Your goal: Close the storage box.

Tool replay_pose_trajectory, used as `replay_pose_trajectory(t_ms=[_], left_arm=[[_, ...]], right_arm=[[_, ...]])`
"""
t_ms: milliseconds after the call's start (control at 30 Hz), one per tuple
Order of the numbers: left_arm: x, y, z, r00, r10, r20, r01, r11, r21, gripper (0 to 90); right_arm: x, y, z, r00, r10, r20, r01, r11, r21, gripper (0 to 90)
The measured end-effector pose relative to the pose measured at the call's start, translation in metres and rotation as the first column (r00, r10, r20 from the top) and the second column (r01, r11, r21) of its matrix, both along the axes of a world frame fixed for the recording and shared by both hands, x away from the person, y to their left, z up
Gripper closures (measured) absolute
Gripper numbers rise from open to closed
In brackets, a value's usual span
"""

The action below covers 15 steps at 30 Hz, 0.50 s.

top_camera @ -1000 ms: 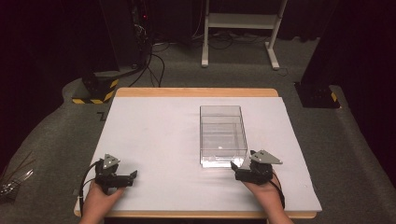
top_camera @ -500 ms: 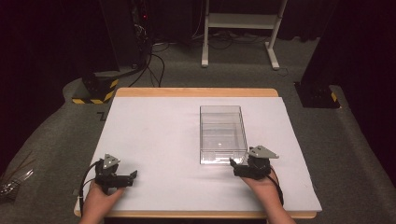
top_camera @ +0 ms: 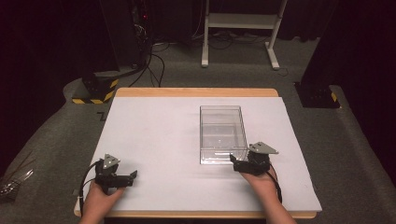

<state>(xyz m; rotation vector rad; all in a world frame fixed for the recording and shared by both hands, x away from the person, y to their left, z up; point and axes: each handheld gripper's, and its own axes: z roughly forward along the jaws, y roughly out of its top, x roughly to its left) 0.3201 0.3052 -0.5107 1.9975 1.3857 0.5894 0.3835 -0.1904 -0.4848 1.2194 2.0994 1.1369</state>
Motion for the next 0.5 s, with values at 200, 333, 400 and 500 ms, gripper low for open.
replay_pose_trajectory(t_ms=[200, 333, 400, 500], left_arm=[[0.0000, 0.0001, 0.0000, 1.0000, 0.000, 0.000, 0.000, 1.0000, 0.000, 0.7], [0.0000, 0.0000, -0.0001, 1.0000, 0.000, 0.001, 0.000, 1.0000, 0.000, 0.7], [0.0000, 0.0000, -0.0001, 1.0000, 0.001, 0.001, -0.001, 1.0000, 0.000, 0.7], [0.0000, 0.0000, -0.0001, 1.0000, 0.001, 0.001, -0.001, 1.0000, 0.000, 0.7]], right_arm=[[0.0055, 0.0023, 0.0009, 0.9999, -0.011, 0.005, 0.011, 1.000, -0.006, 8.0], [0.0083, 0.0032, 0.0011, 0.9999, -0.011, 0.003, 0.011, 1.000, -0.002, 8.0], [0.0082, 0.0046, 0.0012, 0.9999, -0.008, 0.009, 0.008, 1.000, -0.008, 8.1], [0.0083, 0.0060, 0.0012, 0.9999, -0.004, 0.011, 0.004, 1.000, -0.010, 8.0]])
